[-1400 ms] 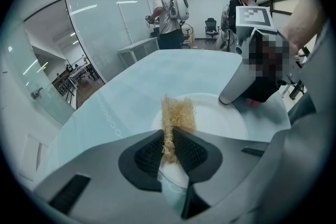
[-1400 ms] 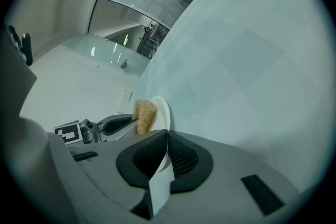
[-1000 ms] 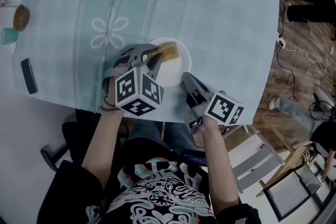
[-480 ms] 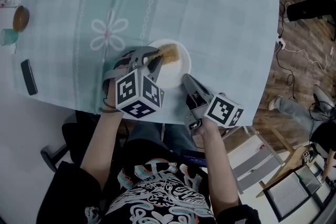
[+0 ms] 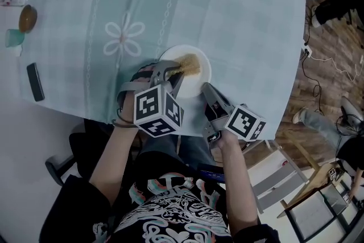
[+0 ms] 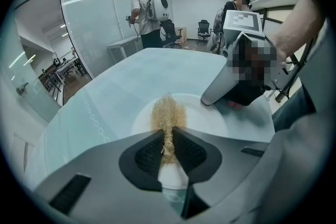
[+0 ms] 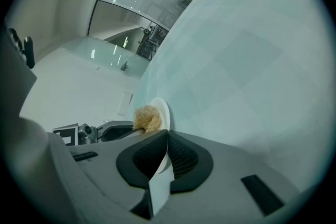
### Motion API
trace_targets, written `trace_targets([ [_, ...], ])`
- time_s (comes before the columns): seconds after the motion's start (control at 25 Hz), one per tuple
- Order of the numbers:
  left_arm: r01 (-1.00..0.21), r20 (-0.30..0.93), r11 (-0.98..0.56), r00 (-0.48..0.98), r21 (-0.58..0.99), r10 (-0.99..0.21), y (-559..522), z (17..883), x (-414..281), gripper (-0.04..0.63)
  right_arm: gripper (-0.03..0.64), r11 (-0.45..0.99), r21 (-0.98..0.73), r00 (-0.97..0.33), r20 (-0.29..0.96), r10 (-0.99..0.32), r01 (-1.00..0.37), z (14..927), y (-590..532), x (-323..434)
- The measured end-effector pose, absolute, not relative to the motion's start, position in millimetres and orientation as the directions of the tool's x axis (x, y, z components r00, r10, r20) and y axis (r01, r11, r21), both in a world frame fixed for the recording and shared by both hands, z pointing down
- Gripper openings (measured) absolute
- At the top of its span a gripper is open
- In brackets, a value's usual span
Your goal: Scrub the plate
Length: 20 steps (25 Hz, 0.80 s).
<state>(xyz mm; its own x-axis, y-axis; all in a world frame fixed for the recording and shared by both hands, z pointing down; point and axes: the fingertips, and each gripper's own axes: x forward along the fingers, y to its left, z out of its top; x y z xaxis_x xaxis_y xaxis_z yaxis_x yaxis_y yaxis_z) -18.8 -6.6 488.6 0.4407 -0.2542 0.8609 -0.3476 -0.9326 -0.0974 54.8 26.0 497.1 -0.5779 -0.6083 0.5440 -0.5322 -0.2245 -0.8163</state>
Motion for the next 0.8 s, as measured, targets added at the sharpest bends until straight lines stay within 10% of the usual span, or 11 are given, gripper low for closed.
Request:
trace_targets([
  [0.8,-0.15,0.845,-0.982,0.534,0.113,0.015,47,487,-3,0.067,-0.005,-0.217,-0.821,-0.569,0.531,-0.628,-0.528,498,27,56],
])
